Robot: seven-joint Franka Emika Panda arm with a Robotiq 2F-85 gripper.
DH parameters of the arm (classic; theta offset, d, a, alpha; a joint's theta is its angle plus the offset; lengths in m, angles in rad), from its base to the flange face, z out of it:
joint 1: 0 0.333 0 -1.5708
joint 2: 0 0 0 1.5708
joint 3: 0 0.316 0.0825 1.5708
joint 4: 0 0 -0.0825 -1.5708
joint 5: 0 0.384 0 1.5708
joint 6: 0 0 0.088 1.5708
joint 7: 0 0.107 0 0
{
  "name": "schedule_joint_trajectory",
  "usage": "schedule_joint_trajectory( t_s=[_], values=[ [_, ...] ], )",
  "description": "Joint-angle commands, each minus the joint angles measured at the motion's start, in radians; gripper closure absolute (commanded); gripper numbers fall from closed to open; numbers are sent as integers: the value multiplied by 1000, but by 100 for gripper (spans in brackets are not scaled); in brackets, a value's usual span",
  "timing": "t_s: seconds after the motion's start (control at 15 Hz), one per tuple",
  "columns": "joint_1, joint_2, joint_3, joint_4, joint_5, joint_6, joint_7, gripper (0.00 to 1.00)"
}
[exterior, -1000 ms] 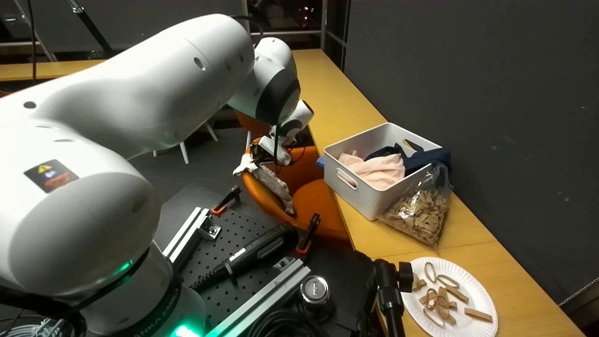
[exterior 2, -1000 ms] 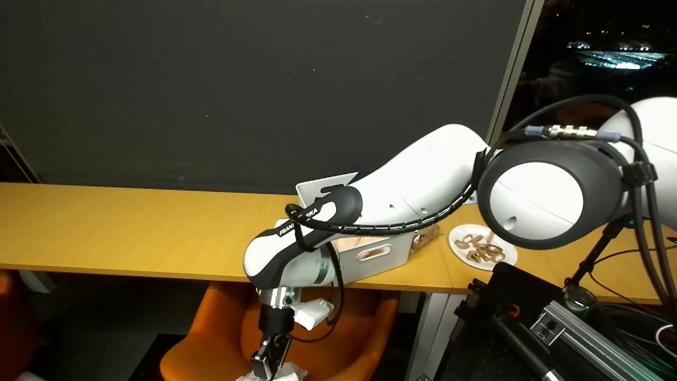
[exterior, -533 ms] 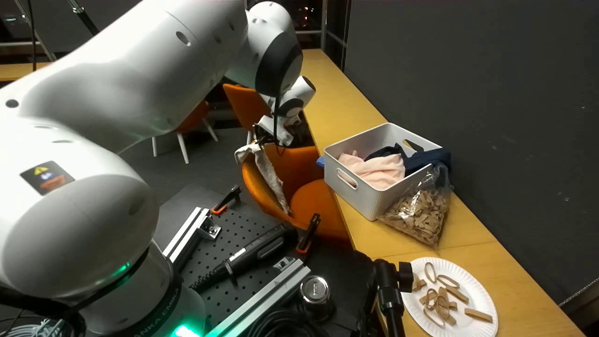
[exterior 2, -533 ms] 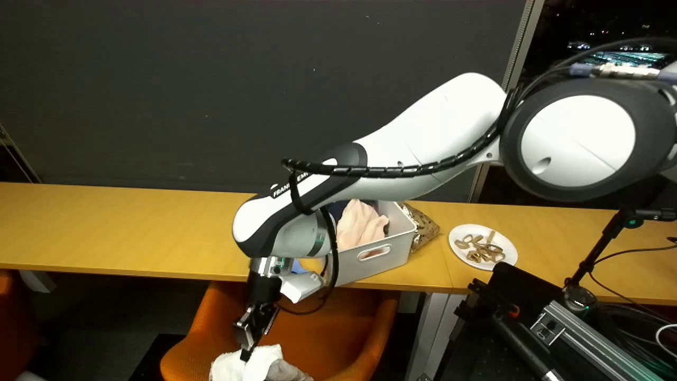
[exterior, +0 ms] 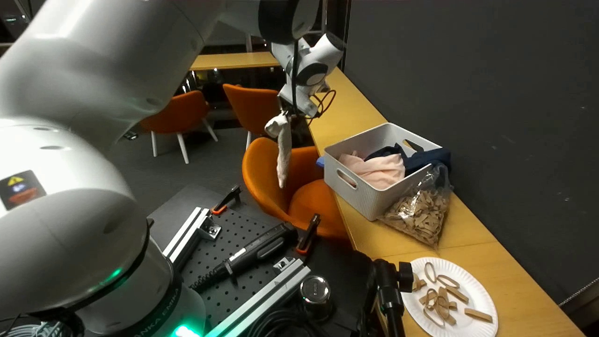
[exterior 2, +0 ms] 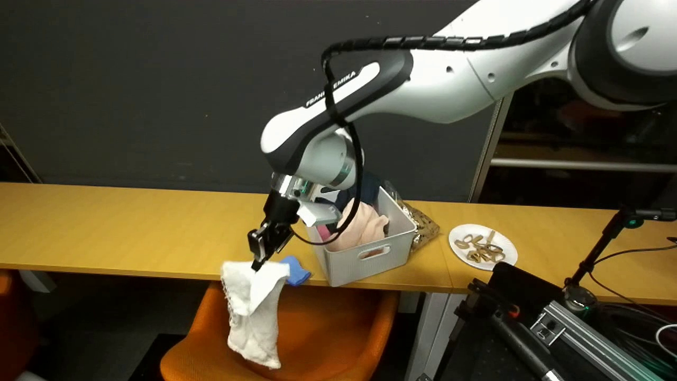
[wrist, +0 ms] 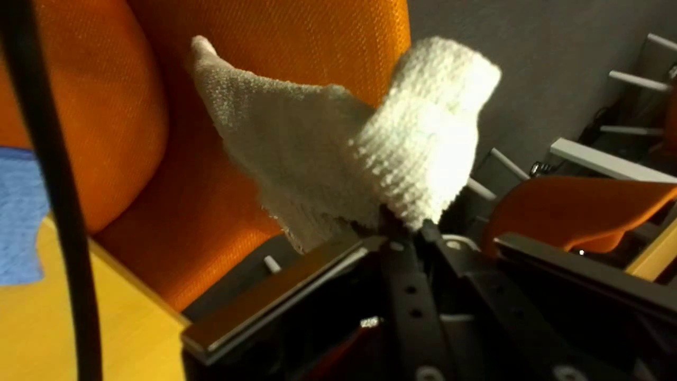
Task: Remove the white cloth from the orange chair and put it in the white basket
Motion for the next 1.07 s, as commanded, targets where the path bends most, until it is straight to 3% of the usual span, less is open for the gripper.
schedule_joint_trajectory(
  t_s=[0.0, 0.47, 1.0],
  values=[
    [-70, -137, -10, -87, 52, 45, 6, 98],
    [-160, -202, -96, -17, 110, 47, 51, 98],
    [-255, -153, -177, 48, 179, 46, 79, 98]
  ],
)
